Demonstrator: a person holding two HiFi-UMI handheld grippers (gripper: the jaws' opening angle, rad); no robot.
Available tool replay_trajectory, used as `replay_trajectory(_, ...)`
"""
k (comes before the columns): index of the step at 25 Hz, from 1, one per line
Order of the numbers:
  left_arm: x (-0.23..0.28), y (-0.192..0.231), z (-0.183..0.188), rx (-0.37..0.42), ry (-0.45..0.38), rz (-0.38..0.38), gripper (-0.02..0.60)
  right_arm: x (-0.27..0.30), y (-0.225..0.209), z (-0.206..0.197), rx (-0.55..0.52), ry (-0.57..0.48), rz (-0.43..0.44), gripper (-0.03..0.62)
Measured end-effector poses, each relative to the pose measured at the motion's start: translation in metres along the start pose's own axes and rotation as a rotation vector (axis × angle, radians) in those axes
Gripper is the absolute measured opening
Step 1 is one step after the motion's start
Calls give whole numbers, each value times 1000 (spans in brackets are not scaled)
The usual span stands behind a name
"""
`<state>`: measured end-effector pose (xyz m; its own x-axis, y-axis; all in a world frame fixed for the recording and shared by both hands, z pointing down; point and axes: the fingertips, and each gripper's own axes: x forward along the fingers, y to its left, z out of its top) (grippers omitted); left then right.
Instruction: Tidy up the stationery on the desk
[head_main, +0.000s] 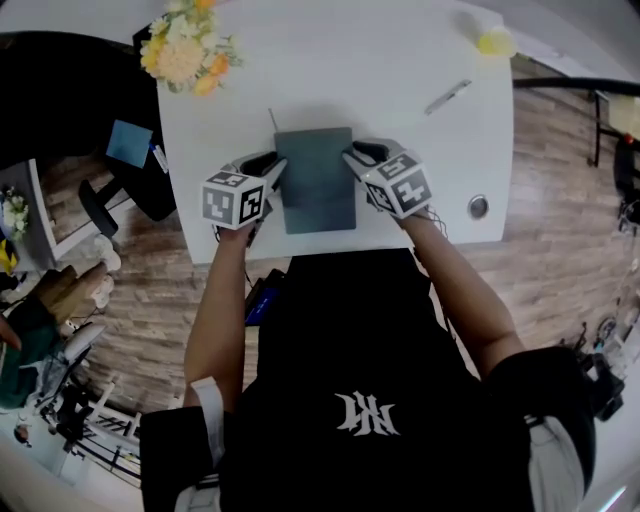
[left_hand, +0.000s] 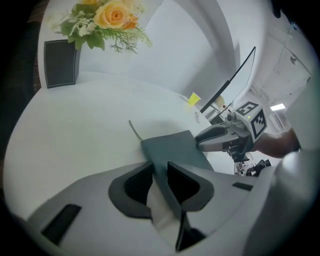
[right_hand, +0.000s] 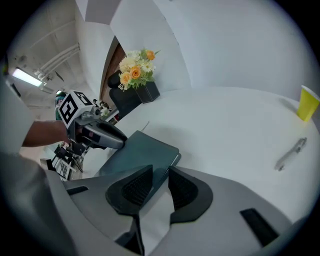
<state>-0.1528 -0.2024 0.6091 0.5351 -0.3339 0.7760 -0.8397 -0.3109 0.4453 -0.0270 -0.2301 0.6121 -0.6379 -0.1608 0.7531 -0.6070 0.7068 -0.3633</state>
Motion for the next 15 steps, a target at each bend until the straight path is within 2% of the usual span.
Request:
replay_trajectory(8,20,-33,1,64,41,-42,92,-27,-17,-26,29,-43,-80,120)
replay_trajectory(15,25,-57,-18,102,91,-88,89,-44,-18,-46,23,-39,-118,114)
